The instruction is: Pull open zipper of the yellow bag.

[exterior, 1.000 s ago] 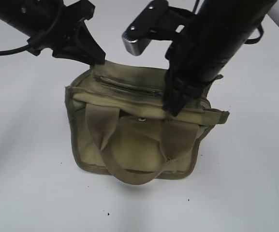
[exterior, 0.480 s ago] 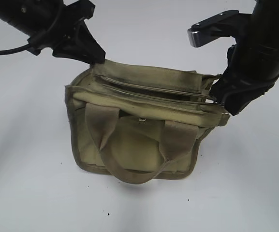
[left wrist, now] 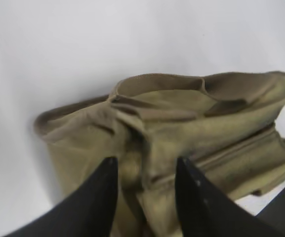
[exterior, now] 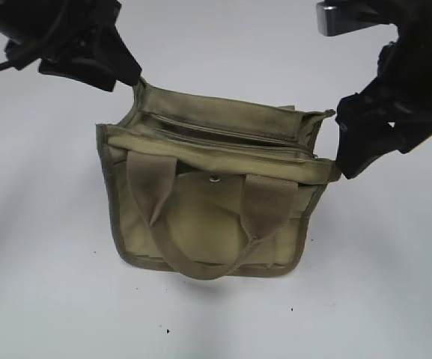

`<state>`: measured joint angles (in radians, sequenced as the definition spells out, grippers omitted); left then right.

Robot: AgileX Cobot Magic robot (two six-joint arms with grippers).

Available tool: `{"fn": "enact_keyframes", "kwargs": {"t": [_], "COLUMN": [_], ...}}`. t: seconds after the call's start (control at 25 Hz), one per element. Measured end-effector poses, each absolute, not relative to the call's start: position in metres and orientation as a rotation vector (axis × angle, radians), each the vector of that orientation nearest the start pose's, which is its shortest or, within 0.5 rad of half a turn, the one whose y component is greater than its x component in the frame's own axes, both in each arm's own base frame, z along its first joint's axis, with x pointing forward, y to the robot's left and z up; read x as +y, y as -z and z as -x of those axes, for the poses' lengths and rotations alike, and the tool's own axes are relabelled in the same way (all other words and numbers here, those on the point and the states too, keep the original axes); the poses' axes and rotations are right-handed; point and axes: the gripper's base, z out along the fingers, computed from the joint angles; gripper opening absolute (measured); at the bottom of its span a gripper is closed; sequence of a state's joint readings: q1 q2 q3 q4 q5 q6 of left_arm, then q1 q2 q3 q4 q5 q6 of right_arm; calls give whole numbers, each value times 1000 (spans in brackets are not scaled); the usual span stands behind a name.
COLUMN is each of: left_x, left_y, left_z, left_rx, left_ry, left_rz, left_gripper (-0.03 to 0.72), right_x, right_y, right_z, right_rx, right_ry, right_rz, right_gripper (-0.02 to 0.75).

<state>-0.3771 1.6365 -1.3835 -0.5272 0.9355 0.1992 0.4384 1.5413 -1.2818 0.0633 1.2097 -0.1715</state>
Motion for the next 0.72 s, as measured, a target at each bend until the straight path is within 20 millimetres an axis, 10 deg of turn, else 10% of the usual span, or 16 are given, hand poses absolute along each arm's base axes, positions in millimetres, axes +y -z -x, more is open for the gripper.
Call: {"fn": "enact_keyframes", "kwargs": {"t": [0.36,0.72], "left_x": [-120,-62], "left_y": [-356,-320], "left_z": [-243,-125], "left_rx": [2617,2608], "left_ry": [452,301], "left_rz": [-586,-518], "left_gripper": [389,389], "right_x": [97,55], "right_y": [-281,-253], "right_z": [-197,-107], "right_rx": [2910,2865], "right_ry": [-101,-117], "right_rz": [778,729], "right_gripper": [636,594]}}
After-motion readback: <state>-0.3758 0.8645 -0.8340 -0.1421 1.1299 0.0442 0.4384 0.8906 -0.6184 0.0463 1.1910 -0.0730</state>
